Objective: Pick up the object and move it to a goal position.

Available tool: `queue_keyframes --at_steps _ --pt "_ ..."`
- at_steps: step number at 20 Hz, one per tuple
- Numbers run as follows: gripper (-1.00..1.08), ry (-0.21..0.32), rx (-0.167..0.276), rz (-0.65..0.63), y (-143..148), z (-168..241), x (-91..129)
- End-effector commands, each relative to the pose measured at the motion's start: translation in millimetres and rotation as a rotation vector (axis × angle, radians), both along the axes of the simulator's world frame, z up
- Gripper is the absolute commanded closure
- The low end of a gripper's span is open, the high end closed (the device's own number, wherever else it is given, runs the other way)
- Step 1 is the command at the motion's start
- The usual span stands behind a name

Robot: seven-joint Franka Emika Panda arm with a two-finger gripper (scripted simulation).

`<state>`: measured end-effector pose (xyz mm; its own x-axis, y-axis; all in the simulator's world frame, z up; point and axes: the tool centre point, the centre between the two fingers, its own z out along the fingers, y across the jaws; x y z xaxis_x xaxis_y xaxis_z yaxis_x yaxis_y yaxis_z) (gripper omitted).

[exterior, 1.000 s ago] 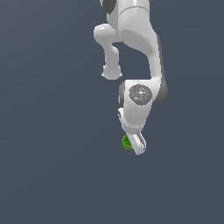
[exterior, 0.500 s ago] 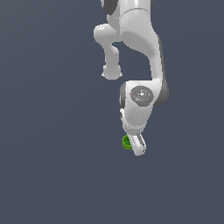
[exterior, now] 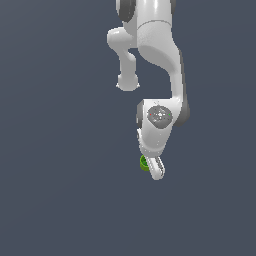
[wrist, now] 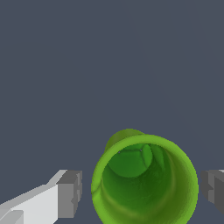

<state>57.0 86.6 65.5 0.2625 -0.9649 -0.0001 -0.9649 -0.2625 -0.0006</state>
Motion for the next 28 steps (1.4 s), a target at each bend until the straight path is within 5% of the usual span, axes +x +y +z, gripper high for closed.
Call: queue_keyframes --at_steps 1,8,9,28 --pt "-0.92 0.001 0.0 -0.001 0 -13 -1" --pt "-0.92 0.001 0.0 -0.002 0 -23 1" --pt "1.08 0.001 0.0 -0.002 0 -23 1" --pt "1.08 0.001 0.0 -0.002 -4 0 -2"
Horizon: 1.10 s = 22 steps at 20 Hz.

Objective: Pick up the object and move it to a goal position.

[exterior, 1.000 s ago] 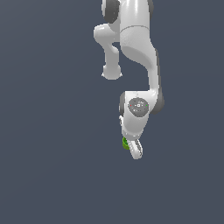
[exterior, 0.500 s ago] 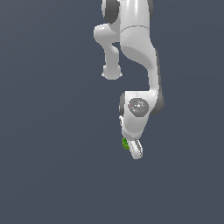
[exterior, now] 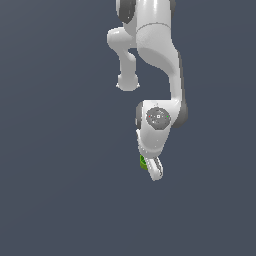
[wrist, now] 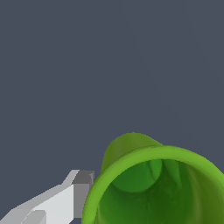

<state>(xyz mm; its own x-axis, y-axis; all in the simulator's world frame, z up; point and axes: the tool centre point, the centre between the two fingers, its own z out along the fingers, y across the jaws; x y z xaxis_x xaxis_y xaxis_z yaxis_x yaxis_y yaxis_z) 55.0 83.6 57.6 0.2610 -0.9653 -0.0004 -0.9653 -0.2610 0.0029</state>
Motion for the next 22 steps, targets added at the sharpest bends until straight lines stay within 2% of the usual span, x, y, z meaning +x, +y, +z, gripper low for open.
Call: queue_keyframes --at_steps 1,8,22 --pt "1.08 -0.002 0.001 0.0 -2 13 0" --pt "1.08 -0.002 0.002 -0.001 -14 70 -5" --pt "1.08 -0.002 0.001 -0.003 -47 234 -18"
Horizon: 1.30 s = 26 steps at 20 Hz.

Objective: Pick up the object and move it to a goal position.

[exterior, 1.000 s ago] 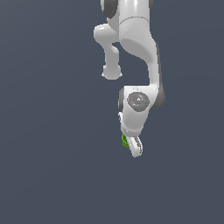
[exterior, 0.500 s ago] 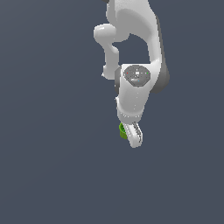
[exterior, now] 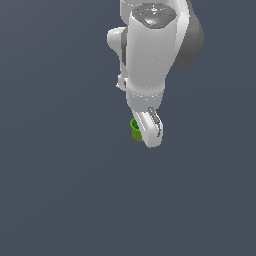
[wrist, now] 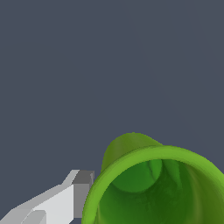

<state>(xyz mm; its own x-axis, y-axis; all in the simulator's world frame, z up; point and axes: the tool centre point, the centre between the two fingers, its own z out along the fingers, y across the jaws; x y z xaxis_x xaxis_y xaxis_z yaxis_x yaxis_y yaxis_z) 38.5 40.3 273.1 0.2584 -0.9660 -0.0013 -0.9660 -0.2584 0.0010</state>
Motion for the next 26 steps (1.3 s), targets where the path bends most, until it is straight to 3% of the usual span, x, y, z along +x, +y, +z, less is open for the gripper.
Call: queue_keyframes --at_steps 1,14,26 --pt "1.08 -0.001 -0.001 0.0 -6 30 -2" --pt "1.08 -0.001 -0.001 0.001 -31 167 -9" --pt "1.08 -0.001 -0.001 0.003 -42 225 -9"
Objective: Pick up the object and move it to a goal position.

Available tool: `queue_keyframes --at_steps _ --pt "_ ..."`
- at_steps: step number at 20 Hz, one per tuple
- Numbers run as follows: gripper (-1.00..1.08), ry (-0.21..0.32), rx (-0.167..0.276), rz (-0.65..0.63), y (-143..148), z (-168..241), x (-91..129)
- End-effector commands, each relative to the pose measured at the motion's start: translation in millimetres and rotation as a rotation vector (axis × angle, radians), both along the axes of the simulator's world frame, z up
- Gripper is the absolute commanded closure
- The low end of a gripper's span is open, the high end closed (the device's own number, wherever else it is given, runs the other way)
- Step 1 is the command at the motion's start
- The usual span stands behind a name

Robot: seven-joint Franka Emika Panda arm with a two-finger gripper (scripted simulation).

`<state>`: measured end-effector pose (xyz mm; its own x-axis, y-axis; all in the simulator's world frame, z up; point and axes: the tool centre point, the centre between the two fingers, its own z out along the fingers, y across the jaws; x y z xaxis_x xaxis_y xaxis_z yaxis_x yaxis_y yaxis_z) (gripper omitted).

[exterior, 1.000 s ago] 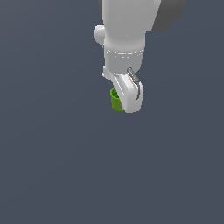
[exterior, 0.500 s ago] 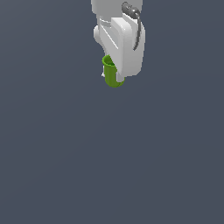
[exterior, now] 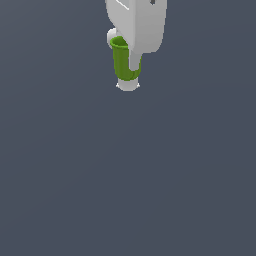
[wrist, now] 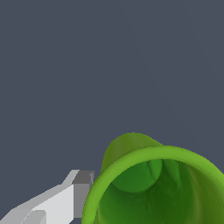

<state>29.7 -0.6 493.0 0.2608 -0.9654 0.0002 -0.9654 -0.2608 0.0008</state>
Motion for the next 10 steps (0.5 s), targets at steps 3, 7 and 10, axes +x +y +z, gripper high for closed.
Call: queue_keyframes --at_steps 3,7,10 --pt "1.08 -0.001 0.0 0.0 -1.8 10.6 0.3" --pt "1.08 -0.001 0.0 0.0 -2.3 13.6 0.8" --pt "1.08 -0.001 0.0 0.0 -2.3 13.2 1.1"
